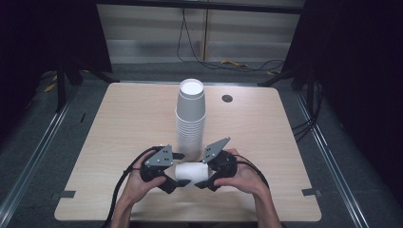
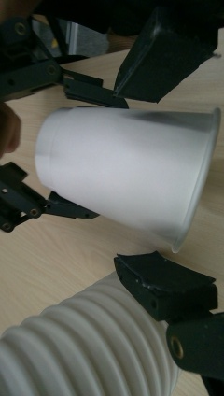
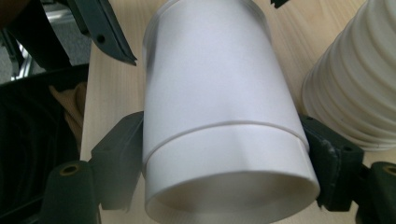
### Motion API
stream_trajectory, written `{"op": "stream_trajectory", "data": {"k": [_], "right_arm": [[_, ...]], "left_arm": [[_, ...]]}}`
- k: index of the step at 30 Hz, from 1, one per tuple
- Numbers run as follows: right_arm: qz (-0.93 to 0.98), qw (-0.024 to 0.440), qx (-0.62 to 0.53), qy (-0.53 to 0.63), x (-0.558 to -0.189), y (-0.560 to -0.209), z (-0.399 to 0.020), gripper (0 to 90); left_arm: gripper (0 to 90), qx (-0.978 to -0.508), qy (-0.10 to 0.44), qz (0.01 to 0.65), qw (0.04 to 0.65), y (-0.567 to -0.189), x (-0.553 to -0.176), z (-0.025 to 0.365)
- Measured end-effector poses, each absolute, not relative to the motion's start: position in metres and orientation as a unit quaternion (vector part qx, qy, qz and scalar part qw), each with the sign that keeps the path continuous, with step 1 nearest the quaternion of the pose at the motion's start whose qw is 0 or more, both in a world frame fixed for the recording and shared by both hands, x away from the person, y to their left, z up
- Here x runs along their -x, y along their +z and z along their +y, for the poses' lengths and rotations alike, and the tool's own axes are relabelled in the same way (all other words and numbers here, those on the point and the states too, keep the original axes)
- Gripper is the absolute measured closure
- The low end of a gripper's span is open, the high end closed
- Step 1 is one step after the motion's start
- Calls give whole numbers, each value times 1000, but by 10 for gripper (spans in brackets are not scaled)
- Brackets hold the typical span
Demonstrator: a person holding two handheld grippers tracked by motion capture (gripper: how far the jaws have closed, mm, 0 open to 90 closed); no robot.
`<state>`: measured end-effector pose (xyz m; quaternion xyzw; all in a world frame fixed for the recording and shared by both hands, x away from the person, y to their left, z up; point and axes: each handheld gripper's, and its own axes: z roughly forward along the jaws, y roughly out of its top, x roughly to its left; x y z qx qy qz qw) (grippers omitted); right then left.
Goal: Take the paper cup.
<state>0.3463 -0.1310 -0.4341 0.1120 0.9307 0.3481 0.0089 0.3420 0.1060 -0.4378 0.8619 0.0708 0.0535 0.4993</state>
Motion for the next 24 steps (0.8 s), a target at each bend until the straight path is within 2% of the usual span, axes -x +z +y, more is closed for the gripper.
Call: {"op": "stream_trajectory", "data": {"k": [5,24], "right_arm": [[926,13,-123,357,-345,-440,-135,232],[893,16,-154,423,-339,-459,-151,229]], "left_arm": [[156,-836,53,96,538,-441,-340,115],[155,-797,52,143,584,-454,-334,130]]}}
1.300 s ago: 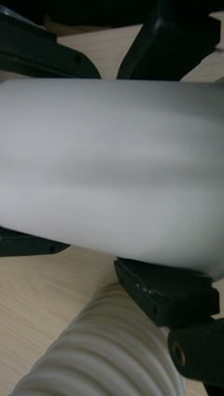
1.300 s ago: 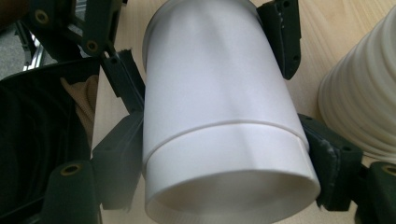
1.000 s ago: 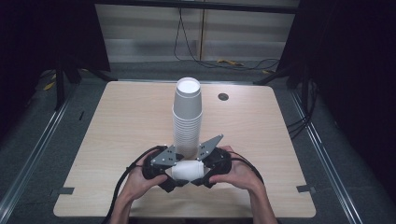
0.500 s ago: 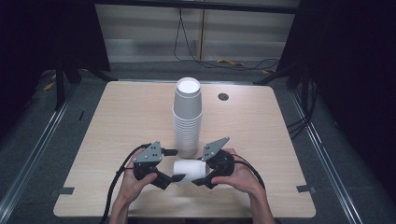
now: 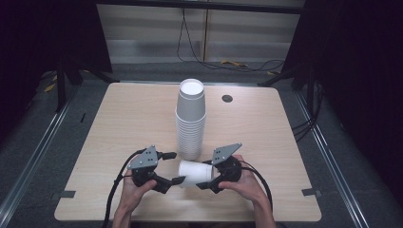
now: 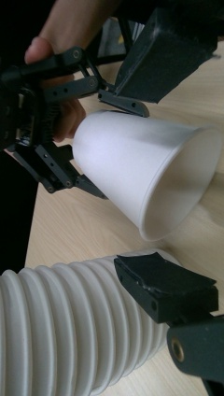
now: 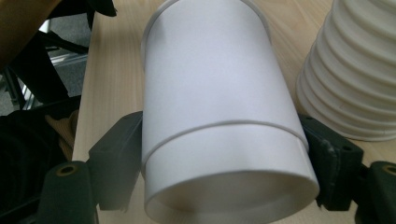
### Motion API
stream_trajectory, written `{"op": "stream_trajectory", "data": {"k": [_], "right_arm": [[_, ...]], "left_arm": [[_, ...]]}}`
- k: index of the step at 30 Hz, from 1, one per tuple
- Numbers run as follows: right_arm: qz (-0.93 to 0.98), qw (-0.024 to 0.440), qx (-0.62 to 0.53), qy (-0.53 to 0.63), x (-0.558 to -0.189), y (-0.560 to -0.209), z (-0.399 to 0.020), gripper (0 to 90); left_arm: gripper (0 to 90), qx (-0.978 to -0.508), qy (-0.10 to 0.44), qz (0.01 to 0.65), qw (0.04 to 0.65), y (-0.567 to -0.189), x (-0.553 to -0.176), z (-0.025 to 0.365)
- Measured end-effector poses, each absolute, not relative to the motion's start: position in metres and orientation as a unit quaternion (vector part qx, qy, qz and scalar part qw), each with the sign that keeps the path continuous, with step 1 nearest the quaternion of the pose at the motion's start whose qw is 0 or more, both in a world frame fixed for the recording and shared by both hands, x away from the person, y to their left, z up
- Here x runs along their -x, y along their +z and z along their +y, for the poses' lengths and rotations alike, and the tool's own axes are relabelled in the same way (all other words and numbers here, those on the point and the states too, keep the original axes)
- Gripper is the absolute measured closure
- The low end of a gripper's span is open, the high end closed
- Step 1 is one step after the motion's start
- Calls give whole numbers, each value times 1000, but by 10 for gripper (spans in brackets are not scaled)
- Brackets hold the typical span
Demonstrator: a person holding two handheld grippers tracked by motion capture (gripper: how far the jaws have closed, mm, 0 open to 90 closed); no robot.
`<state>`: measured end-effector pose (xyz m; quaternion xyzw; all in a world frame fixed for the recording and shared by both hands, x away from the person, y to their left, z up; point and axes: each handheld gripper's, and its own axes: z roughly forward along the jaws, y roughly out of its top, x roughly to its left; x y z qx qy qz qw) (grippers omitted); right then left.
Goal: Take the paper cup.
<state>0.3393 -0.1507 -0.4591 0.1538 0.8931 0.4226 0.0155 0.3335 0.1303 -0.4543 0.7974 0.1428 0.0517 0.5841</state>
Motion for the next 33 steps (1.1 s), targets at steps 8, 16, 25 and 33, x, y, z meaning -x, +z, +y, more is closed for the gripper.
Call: {"op": "stream_trajectory", "data": {"k": [8,16,25,33], "right_arm": [[870,27,-157,467,-336,-464,-158,229],[848,29,-165,502,-334,-471,-163,228],[832,29,-168,528,-333,-479,-165,228],[812,23,-162,560,-331,-485,-166,228]], "left_arm": [[156,-795,61,147,585,-456,-331,130],[157,-792,55,155,588,-459,-331,132],[156,-781,61,168,598,-463,-330,133],[155,-777,42,158,608,-463,-329,135]]}}
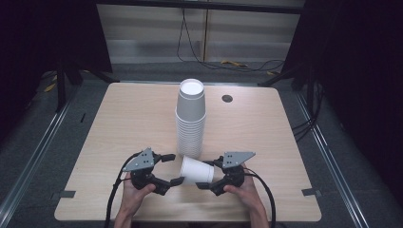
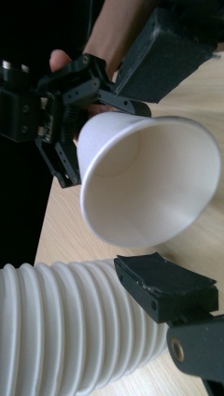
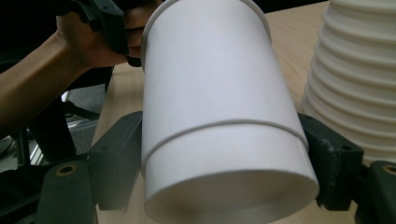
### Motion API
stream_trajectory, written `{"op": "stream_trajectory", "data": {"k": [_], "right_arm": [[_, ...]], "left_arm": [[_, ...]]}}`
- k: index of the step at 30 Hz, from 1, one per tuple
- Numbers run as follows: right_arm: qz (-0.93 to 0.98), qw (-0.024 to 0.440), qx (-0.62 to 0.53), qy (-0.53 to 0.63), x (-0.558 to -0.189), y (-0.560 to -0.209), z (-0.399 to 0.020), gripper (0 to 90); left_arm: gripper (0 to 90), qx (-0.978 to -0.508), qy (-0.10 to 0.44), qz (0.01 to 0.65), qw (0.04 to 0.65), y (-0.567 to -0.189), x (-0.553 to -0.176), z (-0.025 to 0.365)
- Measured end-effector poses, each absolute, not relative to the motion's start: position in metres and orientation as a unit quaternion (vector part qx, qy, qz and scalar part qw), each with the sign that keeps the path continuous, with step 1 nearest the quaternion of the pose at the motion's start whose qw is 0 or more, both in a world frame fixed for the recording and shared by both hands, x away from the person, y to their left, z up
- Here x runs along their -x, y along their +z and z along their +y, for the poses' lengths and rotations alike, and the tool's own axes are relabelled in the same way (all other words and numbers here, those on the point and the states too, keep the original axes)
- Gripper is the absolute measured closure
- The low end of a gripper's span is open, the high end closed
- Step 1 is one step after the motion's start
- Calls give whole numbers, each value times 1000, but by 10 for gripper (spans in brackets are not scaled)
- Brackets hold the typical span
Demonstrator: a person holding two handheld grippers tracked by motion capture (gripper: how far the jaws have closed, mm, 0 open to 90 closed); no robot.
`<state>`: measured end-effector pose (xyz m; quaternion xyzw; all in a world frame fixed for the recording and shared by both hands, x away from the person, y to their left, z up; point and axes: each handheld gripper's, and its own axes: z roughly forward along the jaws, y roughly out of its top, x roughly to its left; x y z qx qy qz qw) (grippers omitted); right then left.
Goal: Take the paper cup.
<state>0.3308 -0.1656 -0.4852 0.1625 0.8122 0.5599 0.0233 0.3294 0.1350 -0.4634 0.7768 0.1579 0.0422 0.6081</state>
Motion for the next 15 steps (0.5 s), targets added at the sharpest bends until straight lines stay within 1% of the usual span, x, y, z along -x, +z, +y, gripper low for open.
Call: {"op": "stream_trajectory", "data": {"k": [8,15], "right_arm": [[792,20,-157,590,-330,-488,-167,228],[783,17,-151,603,-330,-490,-168,230]], "left_arm": [[155,-772,34,165,612,-464,-331,134],[142,-778,27,167,604,-468,-333,129]]}}
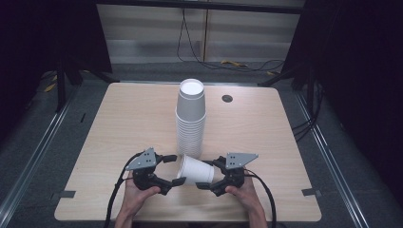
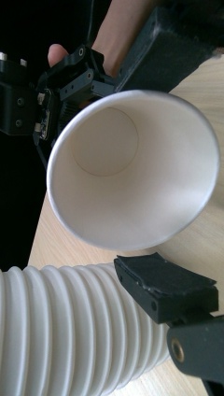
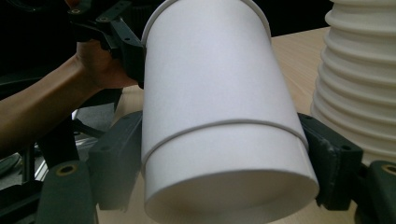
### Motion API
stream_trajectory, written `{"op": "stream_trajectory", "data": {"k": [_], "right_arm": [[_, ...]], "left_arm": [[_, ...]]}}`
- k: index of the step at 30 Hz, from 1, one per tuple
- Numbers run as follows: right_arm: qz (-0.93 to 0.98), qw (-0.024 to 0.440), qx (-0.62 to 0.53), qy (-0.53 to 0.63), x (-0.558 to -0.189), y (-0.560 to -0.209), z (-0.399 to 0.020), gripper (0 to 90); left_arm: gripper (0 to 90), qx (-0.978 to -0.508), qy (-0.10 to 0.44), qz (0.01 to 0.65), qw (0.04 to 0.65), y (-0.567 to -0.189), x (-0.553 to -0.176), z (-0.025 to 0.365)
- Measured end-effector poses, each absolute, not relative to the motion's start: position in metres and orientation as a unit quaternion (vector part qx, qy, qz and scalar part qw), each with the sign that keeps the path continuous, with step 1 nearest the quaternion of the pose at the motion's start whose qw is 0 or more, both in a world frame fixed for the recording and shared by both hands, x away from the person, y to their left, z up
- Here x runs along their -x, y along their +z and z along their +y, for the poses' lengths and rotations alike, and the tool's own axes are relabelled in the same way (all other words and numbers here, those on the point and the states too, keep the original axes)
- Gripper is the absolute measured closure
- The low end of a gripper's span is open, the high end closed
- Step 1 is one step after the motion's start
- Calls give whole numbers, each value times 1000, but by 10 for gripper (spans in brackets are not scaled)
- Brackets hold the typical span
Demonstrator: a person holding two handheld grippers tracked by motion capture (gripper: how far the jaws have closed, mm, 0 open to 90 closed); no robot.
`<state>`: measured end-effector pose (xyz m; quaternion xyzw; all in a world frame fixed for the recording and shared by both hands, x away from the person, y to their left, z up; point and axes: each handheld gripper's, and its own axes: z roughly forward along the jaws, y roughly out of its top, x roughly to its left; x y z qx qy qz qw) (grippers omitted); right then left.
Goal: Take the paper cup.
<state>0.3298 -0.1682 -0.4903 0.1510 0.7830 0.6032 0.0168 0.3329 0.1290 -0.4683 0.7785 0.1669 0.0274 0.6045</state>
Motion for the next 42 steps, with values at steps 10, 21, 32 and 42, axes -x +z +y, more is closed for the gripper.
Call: {"op": "stream_trajectory", "data": {"k": [10,21,32,42], "right_arm": [[778,11,-140,613,-330,-490,-167,231],[776,11,-132,616,-330,-489,-166,231],[778,12,-127,615,-330,-488,-167,231],[785,-4,-132,606,-332,-490,-166,232]], "left_arm": [[0,-779,-12,165,605,-478,-343,120],[41,-780,-31,143,608,-480,-346,113],[57,-776,-43,141,613,-480,-347,111],[93,-785,-37,136,603,-477,-345,112]]}}
